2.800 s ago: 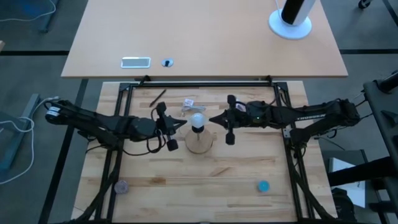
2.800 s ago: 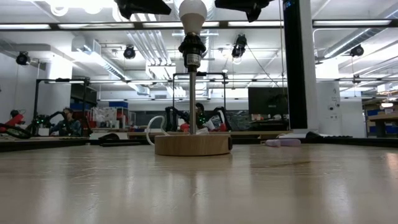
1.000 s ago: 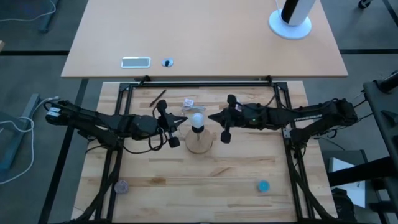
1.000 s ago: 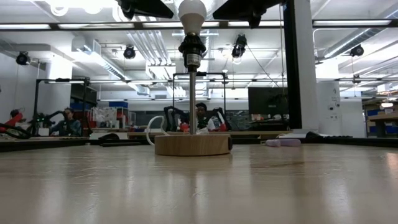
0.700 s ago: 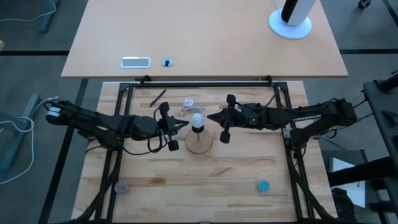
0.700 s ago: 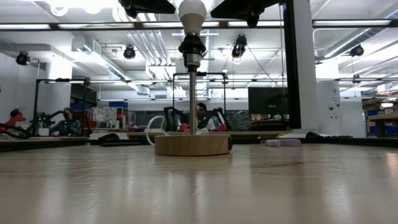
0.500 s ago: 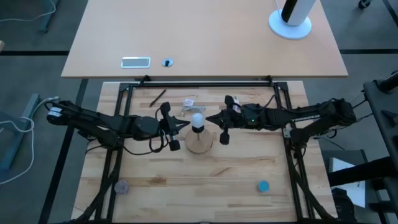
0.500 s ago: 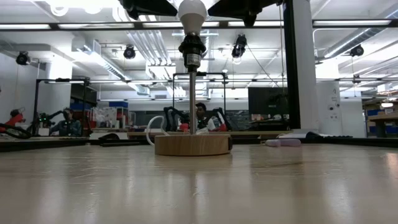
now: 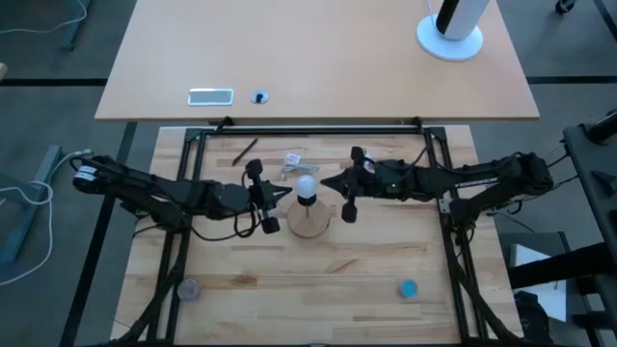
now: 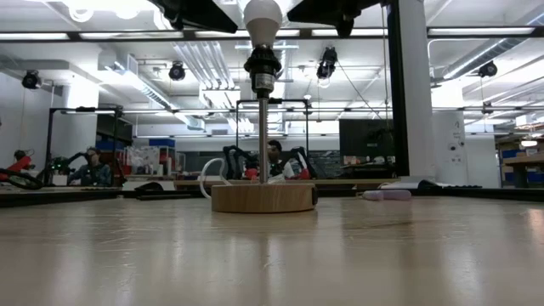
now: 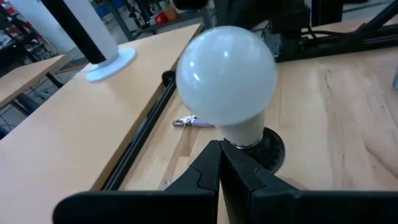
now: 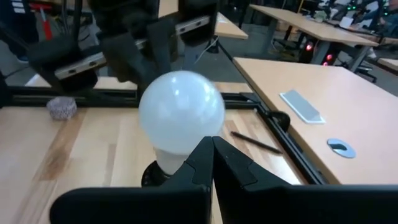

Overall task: Screw lightbulb
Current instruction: Insert the lightbulb into the brown lamp

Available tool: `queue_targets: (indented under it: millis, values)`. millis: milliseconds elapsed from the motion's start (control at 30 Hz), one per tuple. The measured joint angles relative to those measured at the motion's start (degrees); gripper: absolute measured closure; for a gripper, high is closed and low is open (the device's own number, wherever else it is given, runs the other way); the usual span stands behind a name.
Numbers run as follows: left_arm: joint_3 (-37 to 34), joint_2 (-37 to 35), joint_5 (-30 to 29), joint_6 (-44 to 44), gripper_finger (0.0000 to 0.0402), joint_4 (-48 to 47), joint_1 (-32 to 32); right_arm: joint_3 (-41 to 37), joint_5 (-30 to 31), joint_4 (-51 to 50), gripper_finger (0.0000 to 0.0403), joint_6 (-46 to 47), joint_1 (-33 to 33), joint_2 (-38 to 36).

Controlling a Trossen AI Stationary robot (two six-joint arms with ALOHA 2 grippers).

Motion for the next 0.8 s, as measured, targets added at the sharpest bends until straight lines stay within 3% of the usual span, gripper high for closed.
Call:
queue_targets:
  millis: [300, 800]
  values:
    - [0.0, -0.5, 0.0, -2.1, 0.0401, -2.0, -1.6, 0.0, 0.1, -1.2, 0.0403, 1.2, 0.0, -0.1]
    - [0.0, -0.3, 0.0, -1.6, 0.0401, 2.9, -2.3, 0.0, 0.1, -1.6, 0.0403, 0.7, 0.0, 1.3]
